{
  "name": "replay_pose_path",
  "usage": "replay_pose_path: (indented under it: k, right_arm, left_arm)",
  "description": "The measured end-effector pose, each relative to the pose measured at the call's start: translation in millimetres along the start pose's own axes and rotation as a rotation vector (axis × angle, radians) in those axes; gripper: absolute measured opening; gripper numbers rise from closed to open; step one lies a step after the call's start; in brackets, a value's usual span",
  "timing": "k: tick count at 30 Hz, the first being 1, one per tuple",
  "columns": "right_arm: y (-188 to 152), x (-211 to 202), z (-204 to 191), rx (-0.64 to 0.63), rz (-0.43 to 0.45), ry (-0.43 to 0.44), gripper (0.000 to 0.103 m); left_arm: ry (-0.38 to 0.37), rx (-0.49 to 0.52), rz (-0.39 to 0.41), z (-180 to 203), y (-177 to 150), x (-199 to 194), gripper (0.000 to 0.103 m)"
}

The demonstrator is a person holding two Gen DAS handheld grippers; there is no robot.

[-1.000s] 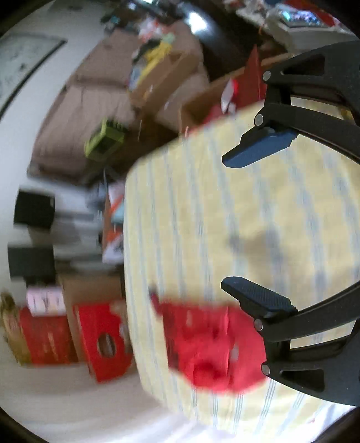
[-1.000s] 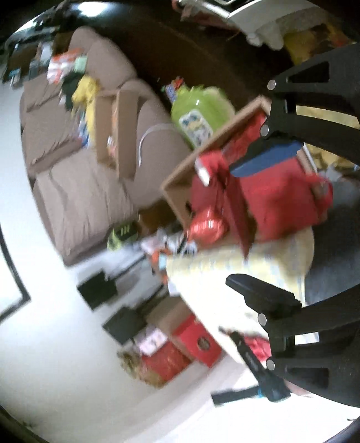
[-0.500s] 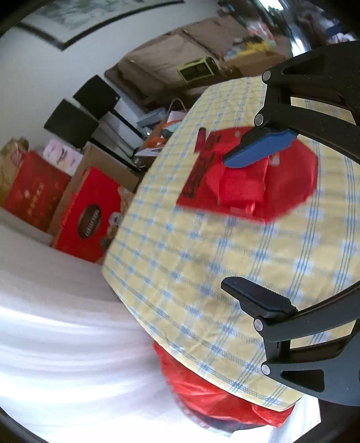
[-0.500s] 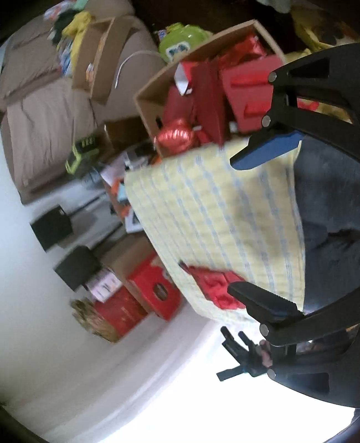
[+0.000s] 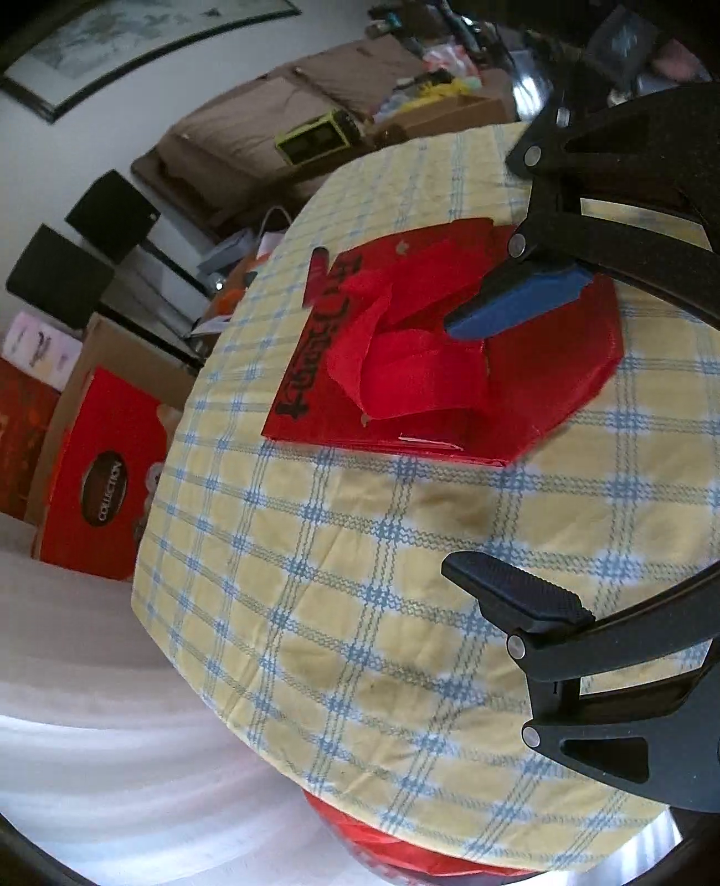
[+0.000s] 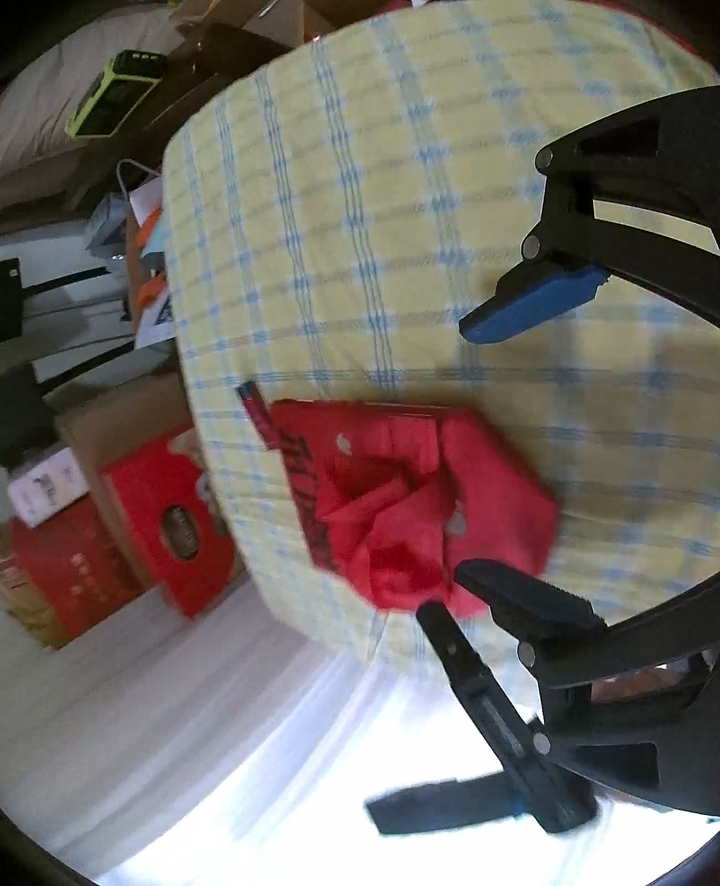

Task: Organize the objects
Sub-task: 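Move both grippers over the table toward the red tote bag, then grasp the red tote bag with the right gripper while left grasps its edge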

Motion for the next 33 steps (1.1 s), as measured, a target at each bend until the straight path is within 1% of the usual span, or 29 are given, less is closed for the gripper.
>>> replay_pose_path:
  k: [3, 5, 7, 8, 9, 10, 11, 12, 14, 16, 17, 20, 22, 26, 30, 33]
  right_arm:
    - [-1.1, 14.0, 3.5, -0.002, 0.004, -0.004, 0.073]
    - [-3.1, 22.8, 1.9, -0.026, 0.008, 0.005, 0.066]
    - [-2.0, 26.7, -3.0, -0.076, 0.040, -0.007, 0.063]
    - [-2.2, 29.0, -5.5, -0.093, 0.040, -0.003, 0.057]
    - [-1.2, 30.6, -8.5, -0.110, 0.048, -0.004, 0.056]
    - [-2.1, 31.9, -12.6, -0.123, 0.045, 0.008, 0.050]
    - [-3.4, 32.5, -14.8, -0.133, 0.041, -0.001, 0.048]
    - [-2.2, 32.4, -17.8, -0.151, 0.047, -0.018, 0.047]
    - [-1.5, 25.0, -25.6, -0.202, 0.072, -0.036, 0.044]
    - [3.3, 11.0, -33.4, -0.230, 0.121, -0.034, 0.040]
    - [8.0, 0.2, -37.5, -0.231, 0.157, -0.015, 0.040]
    - [22.6, -31.9, -50.4, -0.237, 0.256, 0.036, 0.040]
    - [31.3, -49.1, -59.1, -0.258, 0.304, 0.039, 0.040]
    - [40.1, -68.5, -66.6, -0.267, 0.348, 0.020, 0.040]
    - [41.1, -81.8, -64.0, -0.258, 0.365, 0.004, 0.040]
    - [37.2, -90.9, -49.8, -0.231, 0.374, -0.020, 0.040]
  left_arm:
    - [-0.021, -0.031, 0.009, -1.8, 2.9, 3.0, 0.073]
    - [-0.033, -0.039, 0.018, -1.5, 3.7, 5.9, 0.071]
    - [-0.034, -0.039, 0.029, 0.2, 4.7, 8.5, 0.071]
    - [-0.055, -0.037, 0.025, 2.6, 4.3, 9.3, 0.071]
    - [-0.083, -0.038, 0.018, 6.1, 3.6, 9.9, 0.069]
    - [-0.135, -0.047, -0.013, 10.9, 0.8, 11.8, 0.065]
    - [-0.151, -0.062, -0.026, 12.3, -0.2, 12.4, 0.065]
    - [-0.140, -0.063, -0.015, 12.2, 0.8, 10.8, 0.065]
    - [-0.107, -0.046, -0.019, 12.0, 0.4, 9.3, 0.065]
    - [-0.103, -0.038, -0.008, 12.8, 2.1, 3.5, 0.065]
    - [-0.118, -0.044, 0.000, 13.7, 3.8, -2.4, 0.065]
    - [-0.206, -0.081, 0.054, 19.6, 13.6, -30.1, 0.065]
    - [-0.249, -0.089, 0.098, 24.5, 20.2, -48.9, 0.065]
    - [-0.283, -0.083, 0.164, 34.5, 27.2, -76.4, 0.065]
    - [-0.284, -0.042, 0.178, 48.4, 28.1, -83.0, 0.065]
    - [-0.311, -0.034, 0.166, 61.4, 22.2, -78.4, 0.065]
Point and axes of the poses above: each gripper's, at about its wrist camera, not at the fingertips, and x roughly the way its jaws point, z to its right, y to its top, the point moved 9 cm from there along x, roughly the way its jaws point, and after that the axes turned 10 degrees about -x, right-handed, at the moved point
